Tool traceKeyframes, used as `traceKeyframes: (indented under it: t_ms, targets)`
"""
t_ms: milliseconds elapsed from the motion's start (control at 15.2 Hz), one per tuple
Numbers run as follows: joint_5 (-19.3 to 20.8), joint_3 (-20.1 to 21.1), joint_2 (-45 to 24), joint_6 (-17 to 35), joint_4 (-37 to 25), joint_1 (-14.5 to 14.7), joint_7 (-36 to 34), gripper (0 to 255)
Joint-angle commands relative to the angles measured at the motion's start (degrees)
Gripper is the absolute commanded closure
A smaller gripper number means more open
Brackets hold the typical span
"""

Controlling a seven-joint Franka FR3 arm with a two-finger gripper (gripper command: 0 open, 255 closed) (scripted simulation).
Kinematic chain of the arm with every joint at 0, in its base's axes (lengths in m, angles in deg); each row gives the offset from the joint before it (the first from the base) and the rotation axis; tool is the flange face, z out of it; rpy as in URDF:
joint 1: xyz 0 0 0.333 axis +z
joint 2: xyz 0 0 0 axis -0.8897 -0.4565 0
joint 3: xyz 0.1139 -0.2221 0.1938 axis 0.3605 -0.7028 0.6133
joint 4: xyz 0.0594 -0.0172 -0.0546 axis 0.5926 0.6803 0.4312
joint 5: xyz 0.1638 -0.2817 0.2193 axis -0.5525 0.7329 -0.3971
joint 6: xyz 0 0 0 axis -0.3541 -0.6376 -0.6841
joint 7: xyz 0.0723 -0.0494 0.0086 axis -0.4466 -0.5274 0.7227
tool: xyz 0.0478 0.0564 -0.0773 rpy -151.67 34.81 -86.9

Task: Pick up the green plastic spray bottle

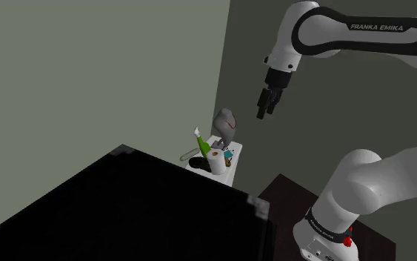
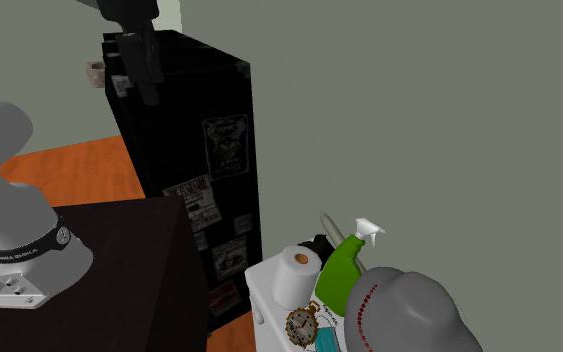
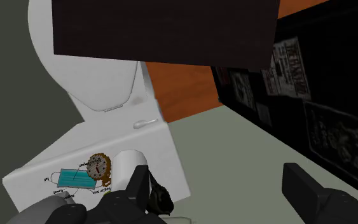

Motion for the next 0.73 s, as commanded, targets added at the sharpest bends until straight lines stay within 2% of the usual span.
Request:
traceKeyframes:
  t_ms: [0,660]
  targets:
    - [0.0,0.0,0.0,0.0,0.0,0.0,0.0,0]
    - [0.1,0.1,-12.8,26.1,6.7,-1.0,0.6,0]
